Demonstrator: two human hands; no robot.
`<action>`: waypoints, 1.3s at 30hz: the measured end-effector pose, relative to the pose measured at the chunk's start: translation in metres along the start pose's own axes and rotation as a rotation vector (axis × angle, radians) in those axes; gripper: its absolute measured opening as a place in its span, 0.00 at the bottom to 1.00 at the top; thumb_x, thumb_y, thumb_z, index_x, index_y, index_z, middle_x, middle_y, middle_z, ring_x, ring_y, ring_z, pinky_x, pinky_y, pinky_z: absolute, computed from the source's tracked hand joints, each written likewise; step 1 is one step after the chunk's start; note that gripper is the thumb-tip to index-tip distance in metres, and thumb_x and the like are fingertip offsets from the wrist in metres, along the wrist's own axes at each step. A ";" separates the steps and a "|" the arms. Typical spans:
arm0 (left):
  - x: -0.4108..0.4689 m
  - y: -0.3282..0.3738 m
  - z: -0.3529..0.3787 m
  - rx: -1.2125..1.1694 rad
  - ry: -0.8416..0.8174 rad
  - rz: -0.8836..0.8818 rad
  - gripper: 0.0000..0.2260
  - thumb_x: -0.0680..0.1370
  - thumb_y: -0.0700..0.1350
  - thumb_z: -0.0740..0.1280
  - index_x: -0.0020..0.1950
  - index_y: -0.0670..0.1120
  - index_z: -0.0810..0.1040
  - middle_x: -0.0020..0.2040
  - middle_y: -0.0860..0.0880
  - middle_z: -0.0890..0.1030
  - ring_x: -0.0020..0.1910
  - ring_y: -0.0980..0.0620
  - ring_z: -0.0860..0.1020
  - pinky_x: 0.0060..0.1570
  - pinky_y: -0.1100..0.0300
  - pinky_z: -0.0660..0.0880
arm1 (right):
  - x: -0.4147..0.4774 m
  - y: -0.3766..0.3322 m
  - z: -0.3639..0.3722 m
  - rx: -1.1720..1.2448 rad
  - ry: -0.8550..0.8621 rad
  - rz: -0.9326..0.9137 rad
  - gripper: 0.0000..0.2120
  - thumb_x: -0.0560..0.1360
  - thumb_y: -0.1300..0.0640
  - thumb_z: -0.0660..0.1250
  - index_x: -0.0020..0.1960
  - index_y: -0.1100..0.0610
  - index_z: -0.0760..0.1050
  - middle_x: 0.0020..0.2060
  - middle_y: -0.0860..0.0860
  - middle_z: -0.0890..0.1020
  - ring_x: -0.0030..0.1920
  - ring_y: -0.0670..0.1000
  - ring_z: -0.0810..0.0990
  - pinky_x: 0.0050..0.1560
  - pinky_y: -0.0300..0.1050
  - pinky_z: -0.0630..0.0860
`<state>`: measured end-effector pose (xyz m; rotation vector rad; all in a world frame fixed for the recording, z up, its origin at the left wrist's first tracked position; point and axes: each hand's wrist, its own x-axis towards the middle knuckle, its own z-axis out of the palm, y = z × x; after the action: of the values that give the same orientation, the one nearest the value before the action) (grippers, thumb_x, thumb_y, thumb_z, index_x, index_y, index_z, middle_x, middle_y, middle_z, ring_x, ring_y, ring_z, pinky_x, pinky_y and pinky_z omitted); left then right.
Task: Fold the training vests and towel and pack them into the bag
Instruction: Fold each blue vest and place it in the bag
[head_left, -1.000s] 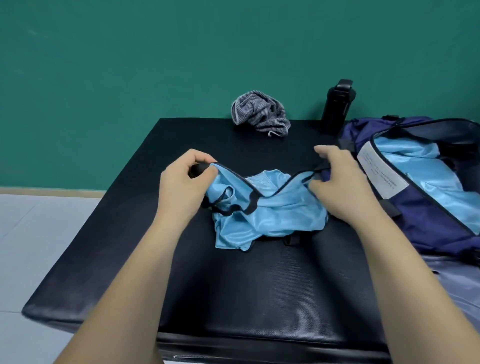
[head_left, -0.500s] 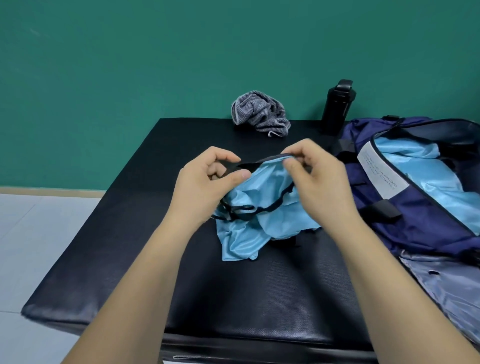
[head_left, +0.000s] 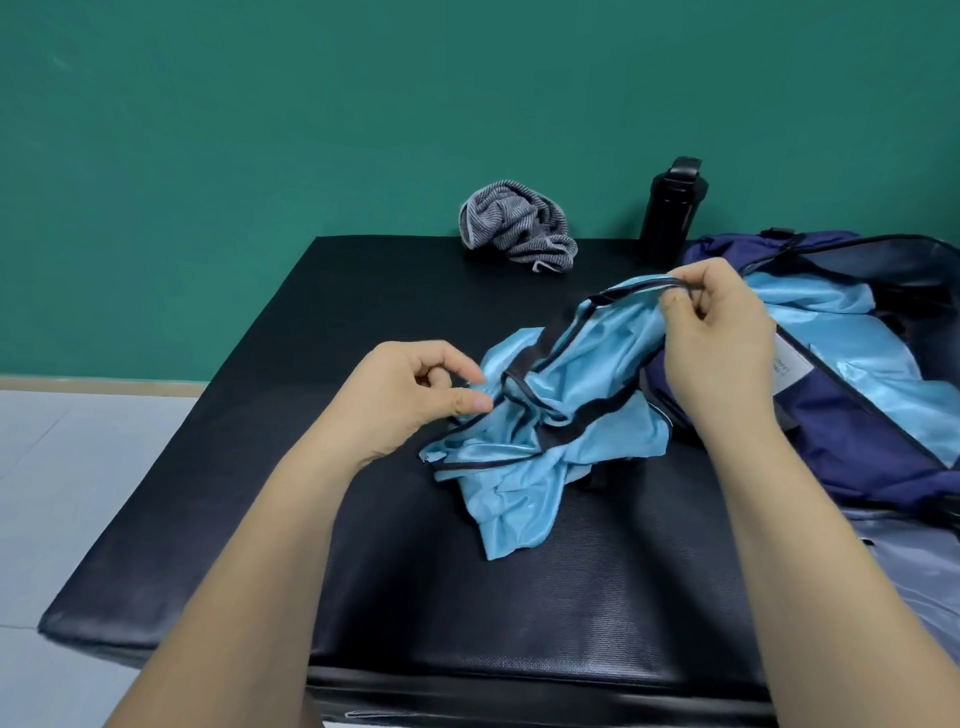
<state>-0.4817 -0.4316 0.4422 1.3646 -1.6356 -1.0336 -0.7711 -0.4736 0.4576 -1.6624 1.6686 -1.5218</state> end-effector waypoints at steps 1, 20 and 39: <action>0.001 -0.003 0.000 0.032 0.008 -0.009 0.08 0.72 0.50 0.82 0.46 0.50 0.88 0.33 0.47 0.70 0.37 0.49 0.68 0.46 0.54 0.71 | 0.001 0.002 -0.001 -0.016 -0.007 0.013 0.05 0.83 0.58 0.64 0.51 0.50 0.76 0.31 0.44 0.74 0.30 0.43 0.69 0.35 0.39 0.66; 0.008 -0.014 0.015 0.181 0.264 -0.108 0.10 0.75 0.51 0.79 0.40 0.50 0.82 0.33 0.52 0.81 0.30 0.57 0.74 0.33 0.60 0.72 | -0.058 -0.031 0.045 -0.187 -0.507 -0.233 0.04 0.79 0.48 0.69 0.47 0.46 0.77 0.42 0.42 0.82 0.48 0.45 0.81 0.52 0.54 0.79; 0.004 0.000 0.023 -0.103 0.224 -0.155 0.17 0.83 0.62 0.66 0.44 0.50 0.82 0.40 0.55 0.80 0.40 0.56 0.74 0.48 0.56 0.72 | -0.053 -0.035 0.052 0.558 -0.451 0.269 0.08 0.82 0.54 0.69 0.53 0.60 0.81 0.47 0.60 0.84 0.46 0.54 0.80 0.51 0.55 0.77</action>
<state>-0.5035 -0.4330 0.4334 1.4972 -1.3134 -0.9992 -0.6970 -0.4412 0.4442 -1.2910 1.0531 -1.2148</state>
